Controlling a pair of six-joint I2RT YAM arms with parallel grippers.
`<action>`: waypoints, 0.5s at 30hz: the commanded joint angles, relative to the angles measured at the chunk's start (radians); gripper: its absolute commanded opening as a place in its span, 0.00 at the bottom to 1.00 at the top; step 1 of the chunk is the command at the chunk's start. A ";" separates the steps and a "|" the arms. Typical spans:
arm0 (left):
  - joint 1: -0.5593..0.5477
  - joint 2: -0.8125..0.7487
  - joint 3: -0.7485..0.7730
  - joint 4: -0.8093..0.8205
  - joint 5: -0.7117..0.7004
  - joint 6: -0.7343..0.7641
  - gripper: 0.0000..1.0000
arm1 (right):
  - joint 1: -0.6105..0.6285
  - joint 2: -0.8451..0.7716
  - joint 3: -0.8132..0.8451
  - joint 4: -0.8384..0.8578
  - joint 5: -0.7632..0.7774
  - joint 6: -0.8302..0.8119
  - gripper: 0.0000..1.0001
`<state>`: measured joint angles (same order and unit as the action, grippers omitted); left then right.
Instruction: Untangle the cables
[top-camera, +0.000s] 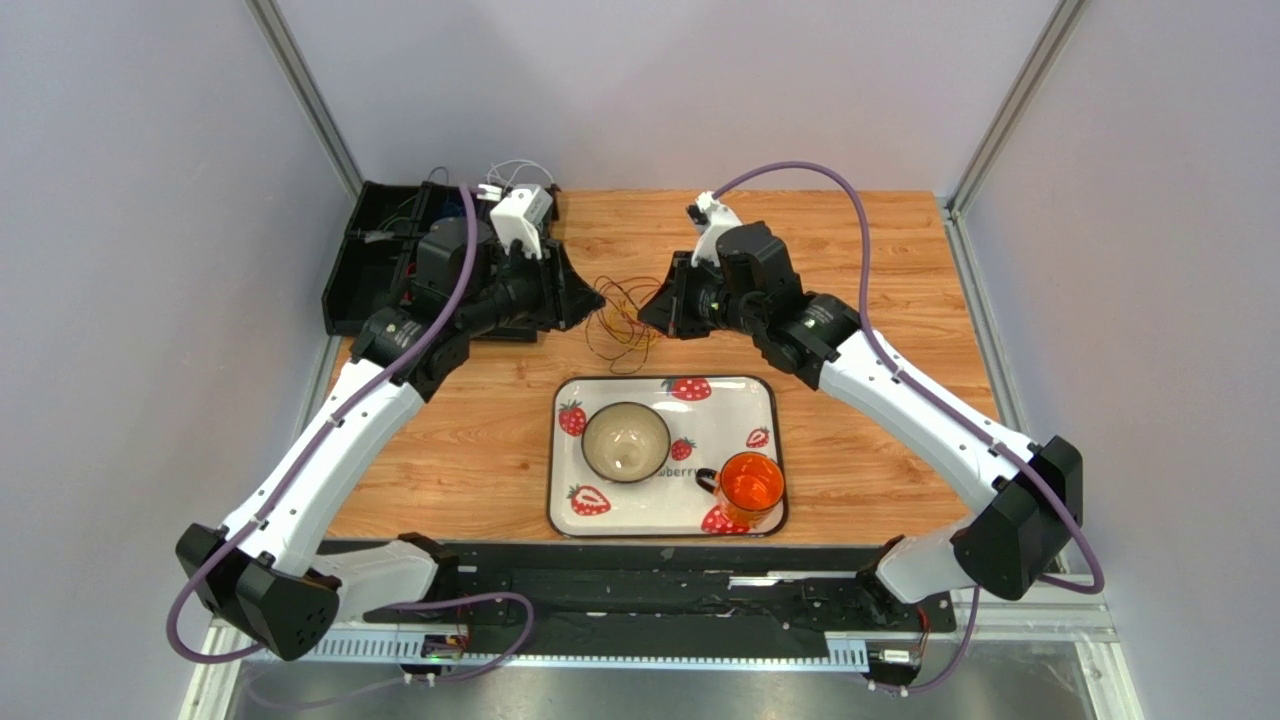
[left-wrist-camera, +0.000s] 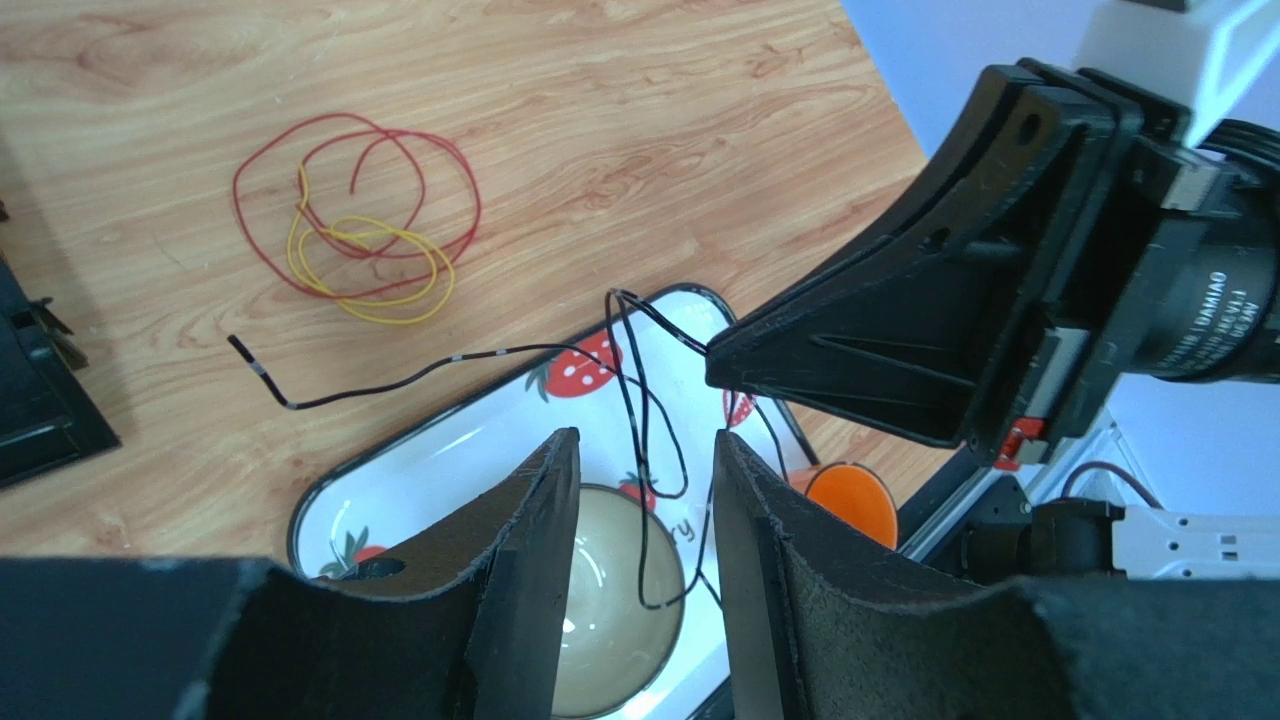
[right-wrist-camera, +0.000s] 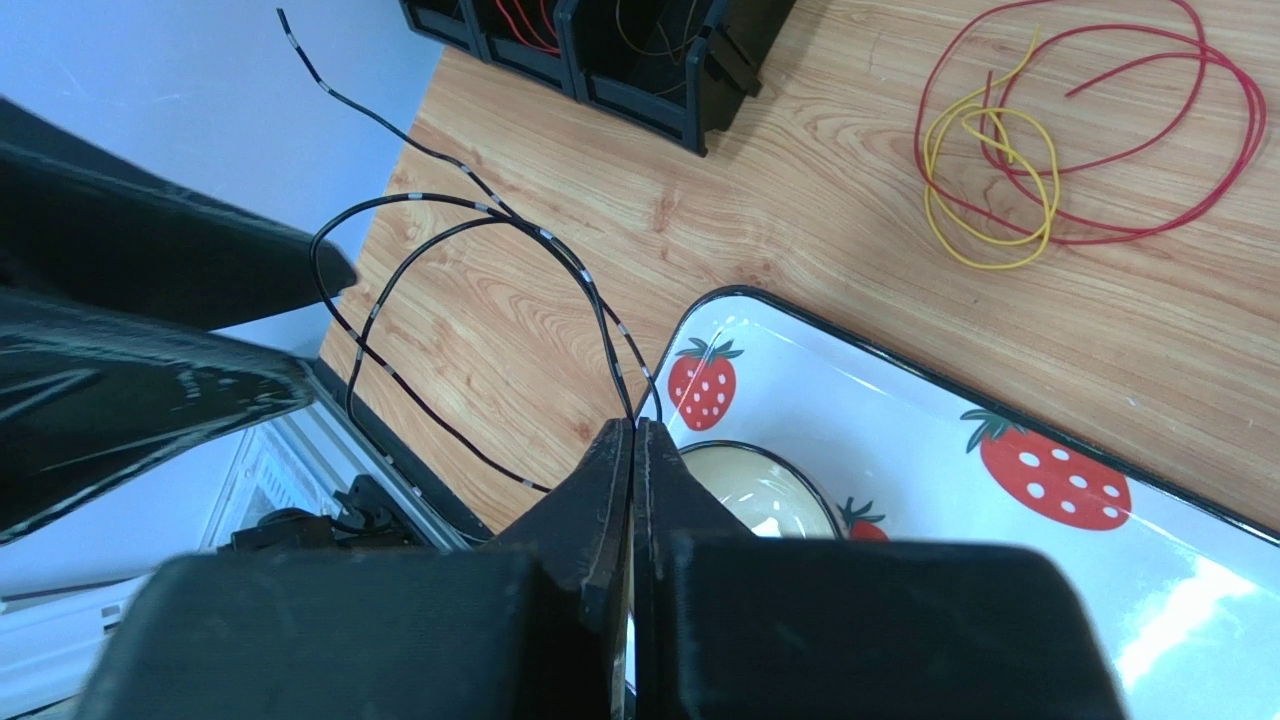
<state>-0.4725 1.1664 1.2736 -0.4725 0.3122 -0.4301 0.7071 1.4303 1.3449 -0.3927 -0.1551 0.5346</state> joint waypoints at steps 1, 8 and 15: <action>-0.021 0.006 0.013 0.032 -0.012 -0.022 0.44 | 0.012 -0.034 0.008 0.054 -0.024 0.015 0.00; -0.035 0.018 0.013 0.029 -0.035 -0.013 0.00 | 0.015 -0.033 0.008 0.068 -0.043 0.030 0.00; -0.035 0.016 0.059 -0.015 -0.073 0.020 0.00 | 0.017 -0.074 -0.023 0.068 0.011 0.030 0.58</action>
<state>-0.5037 1.1839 1.2728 -0.4767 0.2779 -0.4397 0.7177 1.4212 1.3331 -0.3653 -0.1795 0.5674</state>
